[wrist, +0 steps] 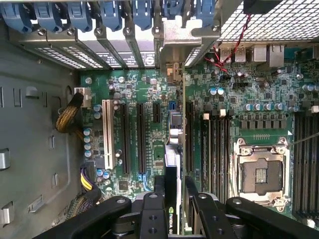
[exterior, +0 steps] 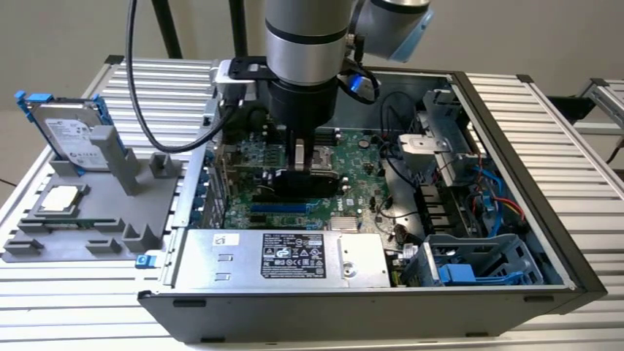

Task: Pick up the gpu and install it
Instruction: 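Insert the gpu into the slot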

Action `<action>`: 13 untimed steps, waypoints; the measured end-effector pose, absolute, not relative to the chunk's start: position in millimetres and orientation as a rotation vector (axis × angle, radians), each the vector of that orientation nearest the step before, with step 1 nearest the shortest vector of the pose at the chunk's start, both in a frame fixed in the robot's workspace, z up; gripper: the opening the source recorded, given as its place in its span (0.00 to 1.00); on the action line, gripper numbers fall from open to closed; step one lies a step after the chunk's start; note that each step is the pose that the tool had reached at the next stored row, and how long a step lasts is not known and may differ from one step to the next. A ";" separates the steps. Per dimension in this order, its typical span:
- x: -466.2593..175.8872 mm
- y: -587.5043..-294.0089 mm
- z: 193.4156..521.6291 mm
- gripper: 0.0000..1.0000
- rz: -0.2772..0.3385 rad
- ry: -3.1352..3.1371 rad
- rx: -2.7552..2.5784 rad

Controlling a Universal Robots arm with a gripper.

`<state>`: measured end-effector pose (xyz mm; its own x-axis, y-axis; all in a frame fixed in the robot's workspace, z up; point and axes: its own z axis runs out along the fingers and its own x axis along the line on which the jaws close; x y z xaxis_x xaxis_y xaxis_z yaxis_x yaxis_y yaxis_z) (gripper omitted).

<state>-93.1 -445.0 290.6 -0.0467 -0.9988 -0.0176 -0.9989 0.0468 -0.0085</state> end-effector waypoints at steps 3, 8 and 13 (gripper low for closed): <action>-94.3 -446.6 289.5 0.00 0.009 2.260 -2.155; -94.7 -447.8 288.5 0.00 0.009 2.261 -2.154; -94.7 -447.9 288.3 0.00 0.010 2.261 -2.154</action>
<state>-94.7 -447.9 288.3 -0.0483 -0.9987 -0.0177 -0.9988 0.0485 -0.0083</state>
